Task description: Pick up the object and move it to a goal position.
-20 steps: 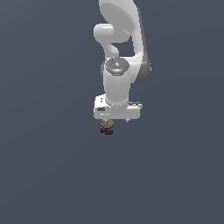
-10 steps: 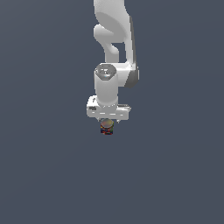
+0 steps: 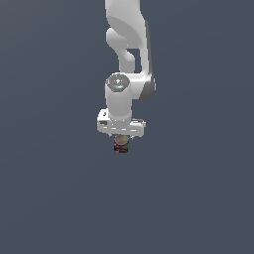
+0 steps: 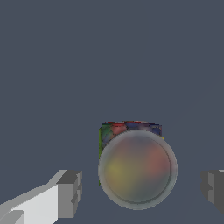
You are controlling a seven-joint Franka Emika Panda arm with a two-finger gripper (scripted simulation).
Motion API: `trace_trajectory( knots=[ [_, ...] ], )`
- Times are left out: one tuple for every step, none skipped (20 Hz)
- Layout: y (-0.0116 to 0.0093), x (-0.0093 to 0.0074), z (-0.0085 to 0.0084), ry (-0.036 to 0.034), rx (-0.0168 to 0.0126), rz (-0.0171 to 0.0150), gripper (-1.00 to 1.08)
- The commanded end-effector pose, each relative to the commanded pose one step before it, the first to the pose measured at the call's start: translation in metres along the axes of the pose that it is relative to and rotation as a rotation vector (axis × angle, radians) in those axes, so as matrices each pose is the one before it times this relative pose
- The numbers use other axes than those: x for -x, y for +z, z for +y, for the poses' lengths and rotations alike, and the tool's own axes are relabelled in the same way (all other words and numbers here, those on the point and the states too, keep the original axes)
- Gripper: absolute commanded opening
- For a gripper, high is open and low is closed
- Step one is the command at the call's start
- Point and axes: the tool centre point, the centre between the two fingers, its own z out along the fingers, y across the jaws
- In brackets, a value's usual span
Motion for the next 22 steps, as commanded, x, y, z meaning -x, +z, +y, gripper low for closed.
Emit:
trace_trajectory(
  knots=[
    [0.00582,0.0005,0.00017,0.00033,0.00017,-0.00057,1.0],
    [0.00378,0.00018,-0.00003,0.0,0.0,0.0,1.0],
    [0.00433,0.00022,0.00021,0.00043,0.00009,0.00022,1.0],
    [0.0051,0.00026,-0.00003,0.0,0.0,0.0,1.0],
    [0.00551,0.00028,0.0002,0.00043,0.0001,0.00022,1.0],
    [0.00522,0.00023,-0.00004,0.0,0.0,0.0,1.0],
    [0.00441,0.00015,0.0003,0.0006,0.00013,0.00031,1.0],
    [0.00394,0.00007,-0.00004,0.0,0.0,0.0,1.0],
    [0.0033,-0.00003,-0.00004,0.0,0.0,0.0,1.0],
    [0.00247,-0.00014,0.0003,0.00061,0.0001,0.00031,1.0],
    [0.00197,-0.00021,-0.00004,0.0,0.0,0.0,1.0],
    [0.00132,-0.00023,-0.00004,0.0,0.0,0.0,1.0],
    [0.00074,-0.00019,-0.00003,0.0,0.0,0.0,1.0],
    [0.00023,-0.00007,-0.00001,0.0,0.0,0.0,1.0],
    [0.0,0.0,0.0,0.0,0.0,0.0,-1.0],
    [0.0,0.0,0.0,0.0,0.0,0.0,-1.0],
    [0.0,0.0,0.0,0.0,0.0,0.0,-1.0],
    [0.0,0.0,0.0,0.0,0.0,0.0,-1.0],
    [0.0,0.0,0.0,0.0,0.0,0.0,-1.0],
    [0.0,0.0,0.0,0.0,0.0,0.0,-1.0],
    [0.0,0.0,0.0,0.0,0.0,0.0,-1.0],
    [0.0,0.0,0.0,0.0,0.0,0.0,-1.0]
  ],
)
